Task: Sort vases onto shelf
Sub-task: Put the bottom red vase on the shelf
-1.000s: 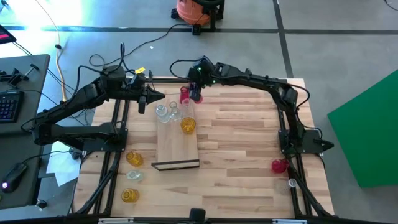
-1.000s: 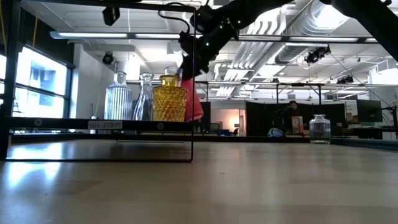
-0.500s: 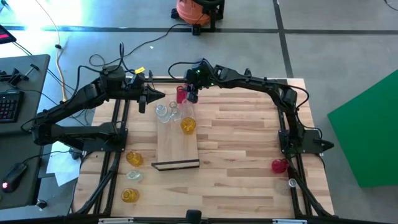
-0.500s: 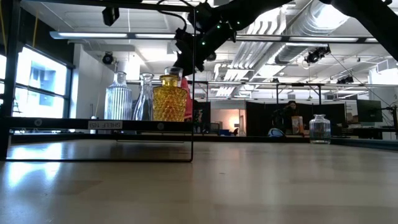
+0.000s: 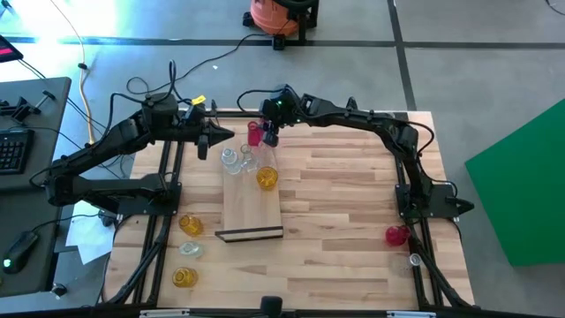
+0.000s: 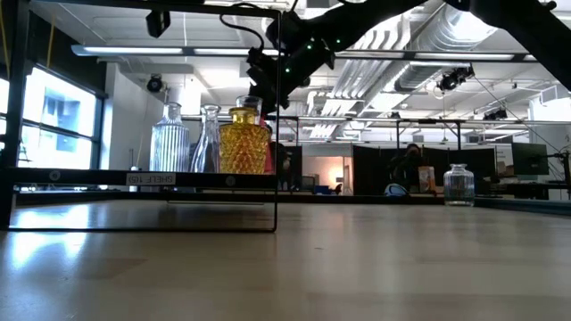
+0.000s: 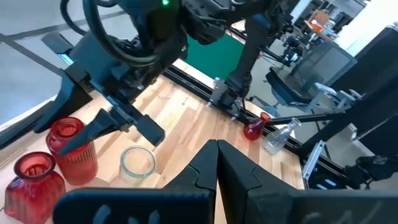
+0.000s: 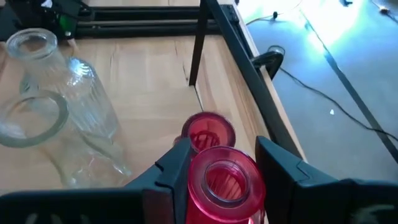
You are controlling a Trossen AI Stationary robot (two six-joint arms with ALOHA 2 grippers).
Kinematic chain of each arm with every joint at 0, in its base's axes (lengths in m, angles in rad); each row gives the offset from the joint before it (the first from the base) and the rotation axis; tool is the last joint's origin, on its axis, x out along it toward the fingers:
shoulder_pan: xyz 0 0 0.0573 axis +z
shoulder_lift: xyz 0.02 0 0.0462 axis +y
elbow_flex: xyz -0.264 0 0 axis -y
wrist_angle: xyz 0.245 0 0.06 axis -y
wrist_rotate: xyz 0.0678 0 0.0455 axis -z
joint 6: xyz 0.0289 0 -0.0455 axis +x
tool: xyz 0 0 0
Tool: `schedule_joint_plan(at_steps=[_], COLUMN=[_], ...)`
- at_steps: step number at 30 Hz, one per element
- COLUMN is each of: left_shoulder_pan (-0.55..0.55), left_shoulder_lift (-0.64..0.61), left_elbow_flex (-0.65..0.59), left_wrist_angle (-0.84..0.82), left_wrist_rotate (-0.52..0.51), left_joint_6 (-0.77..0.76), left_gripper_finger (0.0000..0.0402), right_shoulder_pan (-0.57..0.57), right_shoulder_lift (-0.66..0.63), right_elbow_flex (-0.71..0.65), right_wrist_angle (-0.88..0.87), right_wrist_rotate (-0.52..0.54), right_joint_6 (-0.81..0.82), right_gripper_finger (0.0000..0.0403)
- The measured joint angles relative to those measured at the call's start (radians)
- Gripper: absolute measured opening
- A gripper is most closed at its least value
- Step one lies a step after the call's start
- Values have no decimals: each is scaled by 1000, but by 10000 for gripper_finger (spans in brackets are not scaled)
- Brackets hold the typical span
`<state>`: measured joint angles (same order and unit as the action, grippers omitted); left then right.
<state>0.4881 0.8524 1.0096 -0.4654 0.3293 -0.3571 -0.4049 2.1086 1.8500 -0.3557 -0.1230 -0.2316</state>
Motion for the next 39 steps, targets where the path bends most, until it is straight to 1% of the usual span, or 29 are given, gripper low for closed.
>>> schedule_joint_plan(at_steps=[9, 17, 20, 25, 32, 39], left_shoulder_pan=[0, 0, 0, 0, 0, 0], left_shoulder_lift=[0, 0, 0, 0, 0, 0], left_elbow_flex=[0, 0, 0, 0, 0, 0], left_wrist_angle=[0, 1, 1, 1, 2, 4], left_wrist_rotate=[-11, -20, -20, -24, -25, -27], left_joint_6=[-9, -26, -27, -34, -35, -44], left_gripper_finger=[0, 0, 0, 0, 0, 0], right_shoulder_pan=[0, 0, 0, 4, 17, 6], right_shoulder_lift=[7, 7, 15, 45, 48, 46], right_elbow_flex=[0, 0, 0, 2, 2, 2], right_wrist_angle=[61, 54, 59, 55, 76, 77], right_wrist_rotate=[-2, -8, -13, -53, -37, -25], right_joint_6=[10, 23, 42, 62, 32, 24], right_gripper_finger=[119, 119, 125, 132, 131, 130])
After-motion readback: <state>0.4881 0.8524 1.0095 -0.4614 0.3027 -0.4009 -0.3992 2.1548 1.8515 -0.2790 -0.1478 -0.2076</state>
